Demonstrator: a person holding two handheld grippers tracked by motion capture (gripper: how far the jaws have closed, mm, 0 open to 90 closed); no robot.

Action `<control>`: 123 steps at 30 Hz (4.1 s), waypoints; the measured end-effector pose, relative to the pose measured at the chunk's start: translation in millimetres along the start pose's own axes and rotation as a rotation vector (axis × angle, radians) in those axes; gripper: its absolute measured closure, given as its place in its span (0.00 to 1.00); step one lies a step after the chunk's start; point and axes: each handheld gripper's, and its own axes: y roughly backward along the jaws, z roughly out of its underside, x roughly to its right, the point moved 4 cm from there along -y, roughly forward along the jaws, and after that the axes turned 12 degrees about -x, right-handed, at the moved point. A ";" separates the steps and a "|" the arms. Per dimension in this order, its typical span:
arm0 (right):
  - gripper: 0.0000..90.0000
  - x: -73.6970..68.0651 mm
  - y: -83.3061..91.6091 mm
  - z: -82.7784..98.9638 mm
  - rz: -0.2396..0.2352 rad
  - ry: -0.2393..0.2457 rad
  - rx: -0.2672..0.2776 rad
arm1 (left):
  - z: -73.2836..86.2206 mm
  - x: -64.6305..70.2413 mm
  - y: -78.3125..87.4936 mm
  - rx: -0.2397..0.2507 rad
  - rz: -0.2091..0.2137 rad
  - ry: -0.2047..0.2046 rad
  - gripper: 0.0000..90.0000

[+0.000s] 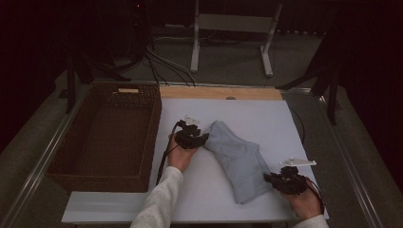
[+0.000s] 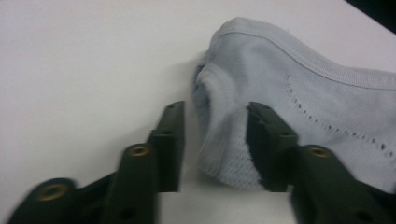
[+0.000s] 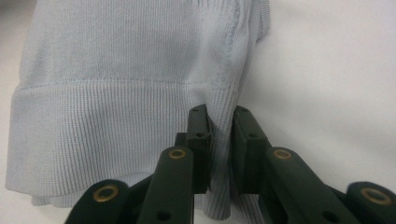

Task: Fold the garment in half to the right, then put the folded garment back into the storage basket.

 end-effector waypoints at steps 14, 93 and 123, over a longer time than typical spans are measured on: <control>0.88 -0.5 0.1 0.3 -0.002 0.005 -0.001 | 3.8 9.0 -18.1 -0.025 0.048 0.017 0.27; 0.89 -20.8 4.1 -6.2 -0.138 -0.088 -0.070 | -15.4 35.7 -1.0 -0.027 0.145 -0.031 0.89; 0.89 -39.1 11.8 -14.3 -0.233 -0.082 -0.037 | -28.2 34.6 19.2 0.016 0.171 -0.020 0.89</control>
